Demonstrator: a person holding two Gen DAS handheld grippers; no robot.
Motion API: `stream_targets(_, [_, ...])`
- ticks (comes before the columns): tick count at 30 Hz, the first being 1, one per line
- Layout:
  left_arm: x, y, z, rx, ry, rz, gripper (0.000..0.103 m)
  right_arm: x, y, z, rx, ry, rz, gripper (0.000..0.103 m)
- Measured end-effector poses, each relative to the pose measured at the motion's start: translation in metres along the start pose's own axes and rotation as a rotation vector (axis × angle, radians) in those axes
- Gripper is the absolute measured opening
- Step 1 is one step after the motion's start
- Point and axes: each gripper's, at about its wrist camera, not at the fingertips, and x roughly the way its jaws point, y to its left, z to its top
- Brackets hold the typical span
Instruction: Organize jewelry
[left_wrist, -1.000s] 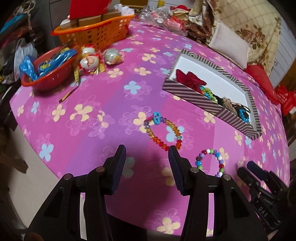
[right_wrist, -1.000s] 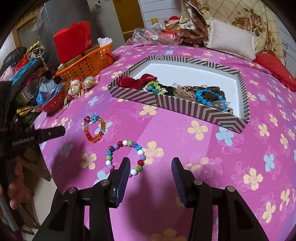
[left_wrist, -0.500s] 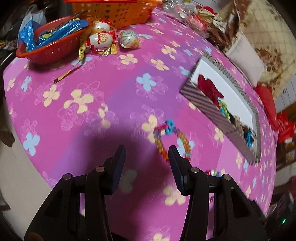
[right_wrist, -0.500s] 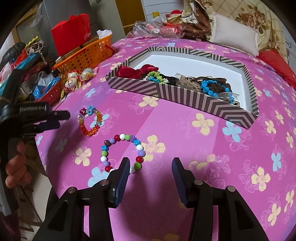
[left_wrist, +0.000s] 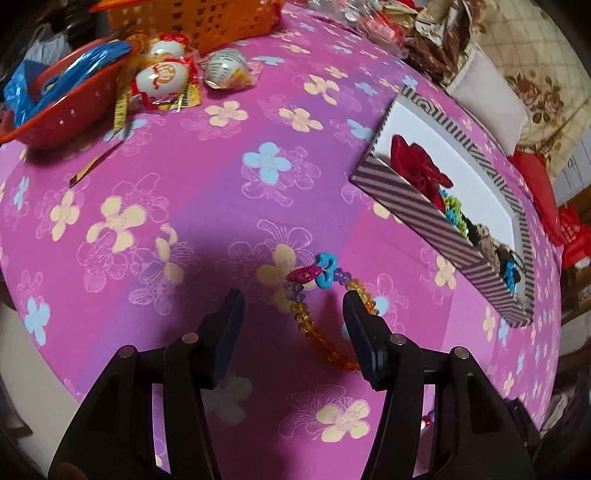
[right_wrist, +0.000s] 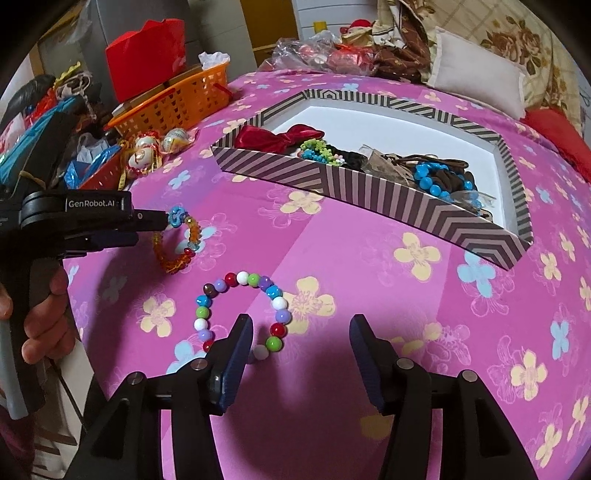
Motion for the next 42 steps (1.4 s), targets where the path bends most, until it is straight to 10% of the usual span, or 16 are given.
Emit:
stream_targets(16, [0.007, -0.012, -0.004, 0.064, -0.014, 0.048, 0.055, 0.015, 0.013, 0.003, -0.114, -0.031, -0.064, 0.052])
stream_targets(27, [0.014, -0.027, -0.007, 0.139, -0.033, 0.133, 0.054, 0.018, 0.028, 0.002, -0.185, -0.050, -0.041, 0.012])
stream_targets(32, [0.014, -0.025, -0.004, 0.156, -0.039, 0.125, 0.010, 0.013, 0.021, 0.000, -0.134, -0.050, 0.001, 0.009])
stream_targets(42, [-0.013, -0.019, -0.003, 0.096, -0.038, -0.018, 0.008, -0.028, 0.020, 0.010, -0.098, -0.141, 0.016, 0.009])
